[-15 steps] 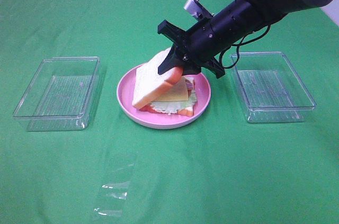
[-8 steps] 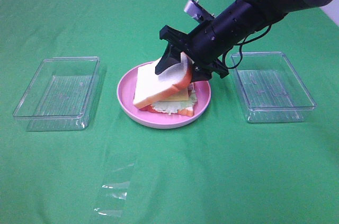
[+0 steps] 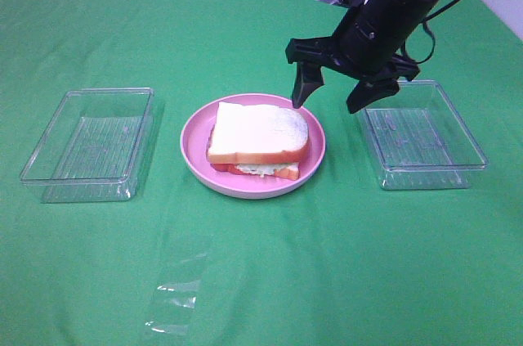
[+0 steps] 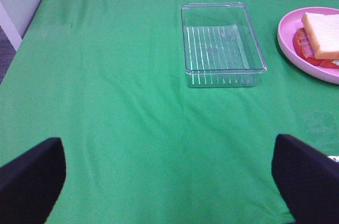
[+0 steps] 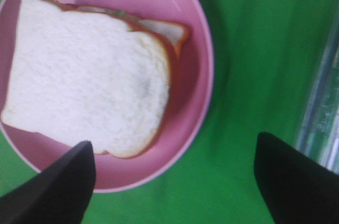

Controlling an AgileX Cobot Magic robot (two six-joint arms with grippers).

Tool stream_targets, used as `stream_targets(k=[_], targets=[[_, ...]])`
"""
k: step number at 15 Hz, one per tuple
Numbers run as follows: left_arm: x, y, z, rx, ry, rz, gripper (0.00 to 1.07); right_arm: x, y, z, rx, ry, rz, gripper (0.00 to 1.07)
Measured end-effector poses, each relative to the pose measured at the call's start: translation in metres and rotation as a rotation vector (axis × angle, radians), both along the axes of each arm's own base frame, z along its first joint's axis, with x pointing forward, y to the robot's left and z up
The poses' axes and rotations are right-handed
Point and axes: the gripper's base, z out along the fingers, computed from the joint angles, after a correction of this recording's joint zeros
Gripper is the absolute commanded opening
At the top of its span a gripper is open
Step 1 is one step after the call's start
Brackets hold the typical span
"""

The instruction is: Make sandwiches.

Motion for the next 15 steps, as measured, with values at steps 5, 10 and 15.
stream_targets(k=[5,10,15], targets=[[0.000,0.000,0.000,0.000,0.000,0.000,0.98,0.003,-0.046,0.014,-0.123,0.050,-0.051,0.79],[0.000,0.000,0.000,0.000,0.000,0.000,0.98,0.013,-0.112,0.018,-0.137,0.096,-0.207,0.79],[0.000,0.000,0.000,0.000,0.000,0.000,0.98,-0.020,-0.132,0.026,-0.172,0.188,-0.231,0.79]])
